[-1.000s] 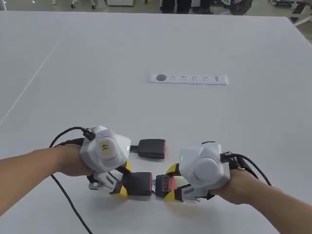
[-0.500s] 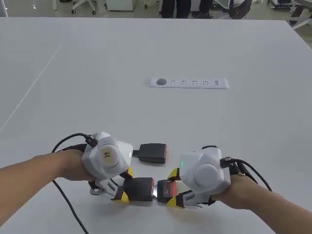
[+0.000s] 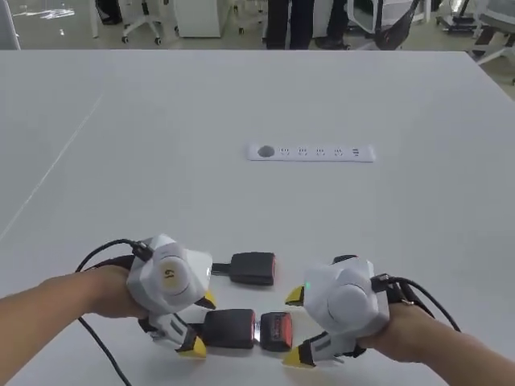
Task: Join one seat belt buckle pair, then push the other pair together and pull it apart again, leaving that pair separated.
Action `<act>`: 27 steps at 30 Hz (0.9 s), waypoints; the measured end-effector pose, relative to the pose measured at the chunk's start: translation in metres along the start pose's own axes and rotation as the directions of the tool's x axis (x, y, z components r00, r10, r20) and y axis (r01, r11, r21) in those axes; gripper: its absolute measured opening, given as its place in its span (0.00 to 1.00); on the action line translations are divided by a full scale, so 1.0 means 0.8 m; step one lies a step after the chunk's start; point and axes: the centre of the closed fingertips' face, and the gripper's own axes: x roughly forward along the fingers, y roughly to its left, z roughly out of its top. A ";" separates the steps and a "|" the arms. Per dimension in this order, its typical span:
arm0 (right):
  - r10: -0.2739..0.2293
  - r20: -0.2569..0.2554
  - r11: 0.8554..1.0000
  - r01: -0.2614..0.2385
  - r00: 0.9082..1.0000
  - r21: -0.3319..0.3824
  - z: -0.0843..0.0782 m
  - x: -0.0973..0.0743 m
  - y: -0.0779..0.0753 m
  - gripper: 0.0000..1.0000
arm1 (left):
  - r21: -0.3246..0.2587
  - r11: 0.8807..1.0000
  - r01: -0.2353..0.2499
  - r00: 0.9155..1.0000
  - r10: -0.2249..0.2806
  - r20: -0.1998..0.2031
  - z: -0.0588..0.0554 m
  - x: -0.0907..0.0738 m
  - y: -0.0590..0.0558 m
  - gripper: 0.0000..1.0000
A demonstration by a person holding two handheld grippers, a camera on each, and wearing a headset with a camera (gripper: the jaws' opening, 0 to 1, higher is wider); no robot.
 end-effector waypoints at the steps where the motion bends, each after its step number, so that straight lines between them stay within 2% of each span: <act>1: -0.001 0.001 1.000 0.001 1.000 0.003 0.001 -0.004 0.001 0.50 | -0.006 1.000 -0.007 1.000 0.007 0.010 0.002 -0.003 0.000 0.44; 7: -0.021 0.002 1.000 0.021 1.000 0.013 -0.004 -0.018 -0.005 0.53 | -0.038 0.999 -0.035 0.998 0.036 0.049 0.007 -0.015 0.006 0.47; 9: -0.028 0.003 0.999 0.028 1.000 0.016 -0.003 -0.023 -0.004 0.54 | -0.045 0.998 -0.045 0.997 0.047 0.059 0.015 -0.021 0.004 0.48; 11: -0.035 0.005 0.999 0.035 0.999 0.022 -0.005 -0.026 -0.007 0.55 | -0.057 0.997 -0.056 0.996 0.060 0.073 0.015 -0.025 0.011 0.48; 13: -0.044 0.005 0.999 0.044 0.999 0.030 -0.005 -0.033 -0.009 0.55 | -0.065 0.996 -0.068 0.994 0.073 0.078 0.021 -0.032 0.013 0.49; 15: -0.053 0.009 0.998 0.053 0.999 0.042 -0.007 -0.037 -0.013 0.56 | -0.071 0.995 -0.076 0.993 0.083 0.088 0.018 -0.033 0.023 0.49; 17: -0.063 0.008 0.997 0.062 0.998 0.053 -0.010 -0.043 -0.018 0.56 | -0.077 0.993 -0.084 0.991 0.091 0.094 0.030 -0.040 0.022 0.50; 18: -0.066 0.008 0.996 0.065 0.998 0.058 -0.011 -0.045 -0.019 0.56 | -0.079 0.993 -0.087 0.991 0.094 0.098 0.027 -0.039 0.028 0.50; 24: -0.093 0.012 0.992 0.092 0.996 0.085 -0.022 -0.057 -0.033 0.57 | -0.055 0.993 -0.103 0.989 0.108 0.098 0.048 -0.043 0.038 0.51; 27: -0.102 0.012 0.991 0.100 0.995 0.094 -0.027 -0.062 -0.036 0.56 | -0.048 0.993 -0.103 0.989 0.108 0.101 0.053 -0.042 0.046 0.51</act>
